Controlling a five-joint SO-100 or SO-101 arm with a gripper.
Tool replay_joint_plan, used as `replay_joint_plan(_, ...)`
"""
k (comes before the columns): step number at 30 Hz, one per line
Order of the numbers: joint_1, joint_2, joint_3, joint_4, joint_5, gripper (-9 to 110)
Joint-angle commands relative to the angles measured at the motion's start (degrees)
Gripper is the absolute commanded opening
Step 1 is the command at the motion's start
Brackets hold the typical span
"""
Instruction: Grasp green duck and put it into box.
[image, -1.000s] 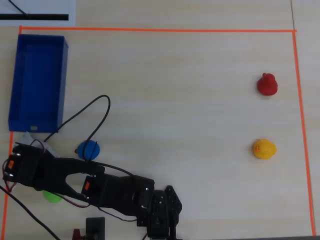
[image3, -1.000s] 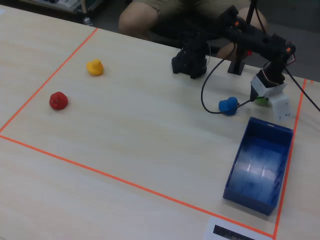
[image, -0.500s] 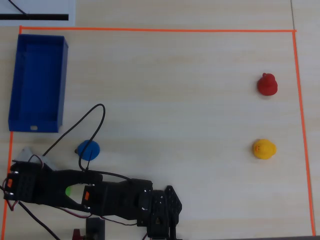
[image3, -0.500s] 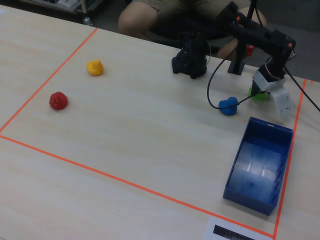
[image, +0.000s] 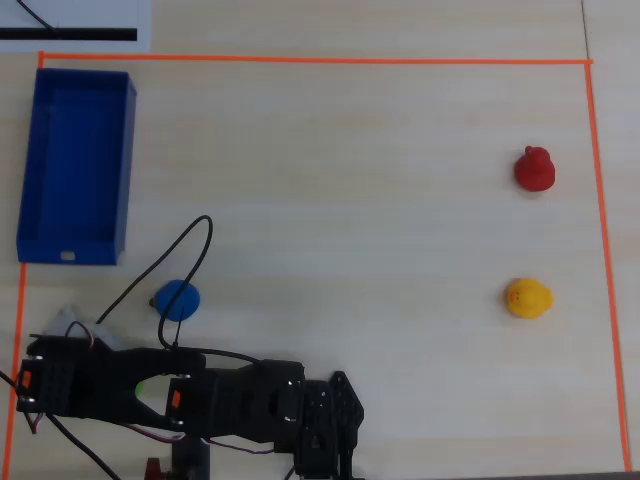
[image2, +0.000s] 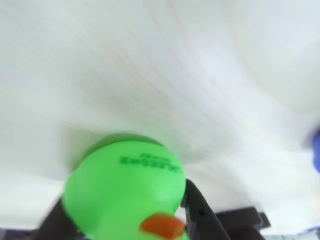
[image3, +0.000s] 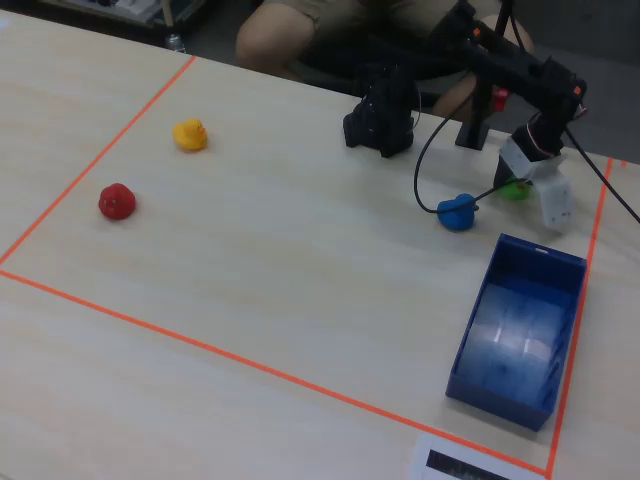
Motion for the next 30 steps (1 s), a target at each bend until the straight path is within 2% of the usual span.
replay_joint_plan(1,0.26,3.08,1.49,1.49,-0.62,0)
replay_joint_plan(10,2.72,4.31,-4.48,2.37,0.44,0)
replay_joint_plan(16,3.25,4.75,-13.71,7.82,0.79,0)
replay_joint_plan(30,7.38,7.12,-18.90,8.35,2.64,0)
